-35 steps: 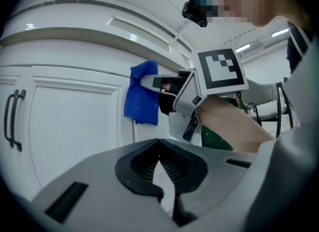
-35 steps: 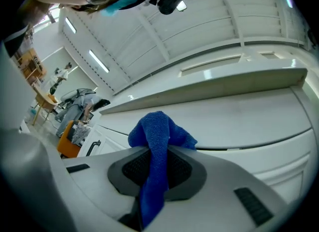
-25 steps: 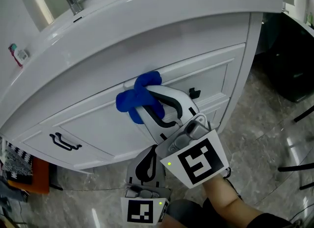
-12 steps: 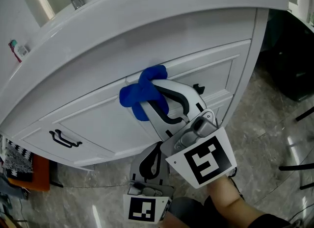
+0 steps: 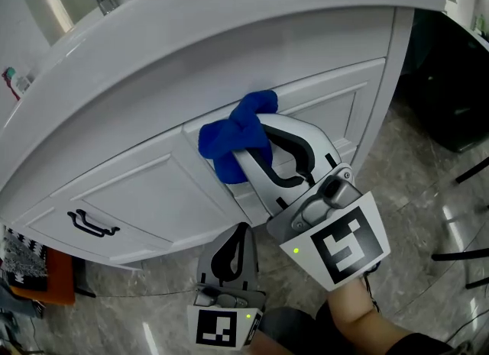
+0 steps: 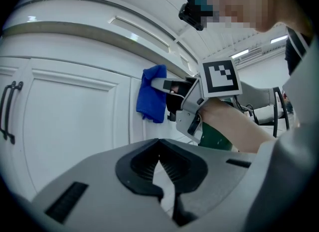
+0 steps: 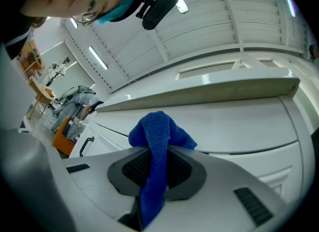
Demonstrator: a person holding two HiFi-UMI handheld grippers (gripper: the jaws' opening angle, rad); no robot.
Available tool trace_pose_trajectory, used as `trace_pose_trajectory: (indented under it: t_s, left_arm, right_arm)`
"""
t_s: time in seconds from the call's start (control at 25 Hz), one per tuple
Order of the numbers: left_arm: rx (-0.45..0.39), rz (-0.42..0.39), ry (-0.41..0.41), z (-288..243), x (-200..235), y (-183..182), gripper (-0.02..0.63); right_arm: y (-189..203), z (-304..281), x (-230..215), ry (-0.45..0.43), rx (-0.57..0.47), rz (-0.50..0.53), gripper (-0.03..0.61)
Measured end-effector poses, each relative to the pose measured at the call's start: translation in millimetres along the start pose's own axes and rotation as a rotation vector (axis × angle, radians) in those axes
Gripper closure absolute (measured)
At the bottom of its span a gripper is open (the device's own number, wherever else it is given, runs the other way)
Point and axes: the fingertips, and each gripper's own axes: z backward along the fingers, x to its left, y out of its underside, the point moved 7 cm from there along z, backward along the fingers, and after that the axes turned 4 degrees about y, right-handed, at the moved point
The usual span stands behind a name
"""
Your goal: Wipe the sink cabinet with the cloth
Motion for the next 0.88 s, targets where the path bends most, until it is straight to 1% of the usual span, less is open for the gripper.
trace_pose_trajectory:
  t_s: [0.2,0.64,0.76,0.88]
  left_arm:
    - [-0.001,0.001,0.019,-4.3,-3.7,0.8,0.609]
    - [0.003,-0.004,0.018,-7.2,-6.3,0.0,0.609]
    - [-0.016,-0.002,0.001,-9.0,-6.8,-0.5,0.609]
    - [-0.060,-0.014,-0.023,-20.8,-11.4,1.4,0.609]
  right_arm:
    - [2.9,3.5,-3.7,0.010,-0.014,0.008,0.518]
    - [9.0,9.9,-10.7,0.033,-0.037,0.024,0.518]
    - [14.2,14.1,-13.8,0.037,-0.048,0.029,0.518]
    - [19.9,18.5,-17.0,0.041,-0.061,0.035,0.518]
